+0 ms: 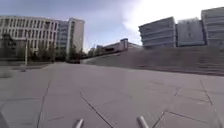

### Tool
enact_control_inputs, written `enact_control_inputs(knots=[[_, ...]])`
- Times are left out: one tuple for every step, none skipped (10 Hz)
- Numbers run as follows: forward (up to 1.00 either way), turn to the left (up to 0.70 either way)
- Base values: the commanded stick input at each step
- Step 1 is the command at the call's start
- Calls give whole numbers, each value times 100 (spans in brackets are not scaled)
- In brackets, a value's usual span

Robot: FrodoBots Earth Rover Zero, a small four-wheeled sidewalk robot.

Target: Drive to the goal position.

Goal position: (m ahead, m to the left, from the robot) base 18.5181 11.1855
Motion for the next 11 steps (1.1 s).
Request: enact_control_inputs(knots=[[100, 27], [100, 27], [100, 2], [100, 0], [100, 0], [100, 0], [100, 0], [100, 0], [100, 0], [100, 0], [100, 0]])
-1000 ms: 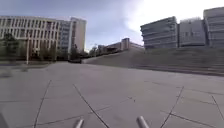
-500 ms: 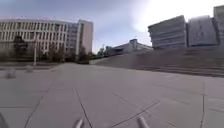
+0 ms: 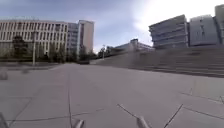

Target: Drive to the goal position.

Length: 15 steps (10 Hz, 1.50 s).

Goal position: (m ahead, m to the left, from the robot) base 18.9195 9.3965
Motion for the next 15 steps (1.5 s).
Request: enact_control_inputs(knots=[[100, 0], [100, 0], [100, 0], [100, 0], [100, 8], [100, 27], [100, 27], [100, 27], [100, 27], [100, 27], [100, 27], [100, 27], [100, 27], [100, 27], [100, 27]])
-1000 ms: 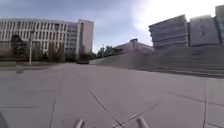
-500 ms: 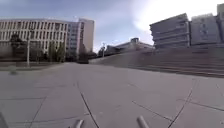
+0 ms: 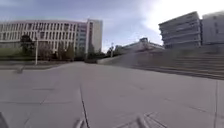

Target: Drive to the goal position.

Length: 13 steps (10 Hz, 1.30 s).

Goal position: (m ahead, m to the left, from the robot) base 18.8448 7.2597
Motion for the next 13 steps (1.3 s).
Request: enact_control_inputs(knots=[[100, 27], [100, 27], [100, 27], [100, 27], [100, 27], [100, 0], [100, 0], [100, 0], [100, 0], [100, 0], [100, 0], [100, 0], [100, 0]])
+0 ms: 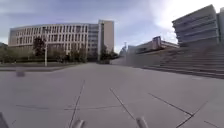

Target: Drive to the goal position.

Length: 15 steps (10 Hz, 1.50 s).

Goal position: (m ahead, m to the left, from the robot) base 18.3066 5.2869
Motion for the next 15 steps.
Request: enact_control_inputs(knots=[[100, 0], [100, 0], [100, 0], [100, 0], [100, 0], [100, 6], [100, 27], [100, 27], [100, 27], [100, 27], [100, 27], [100, 27], [100, 27], [100, 5], [100, 0]])
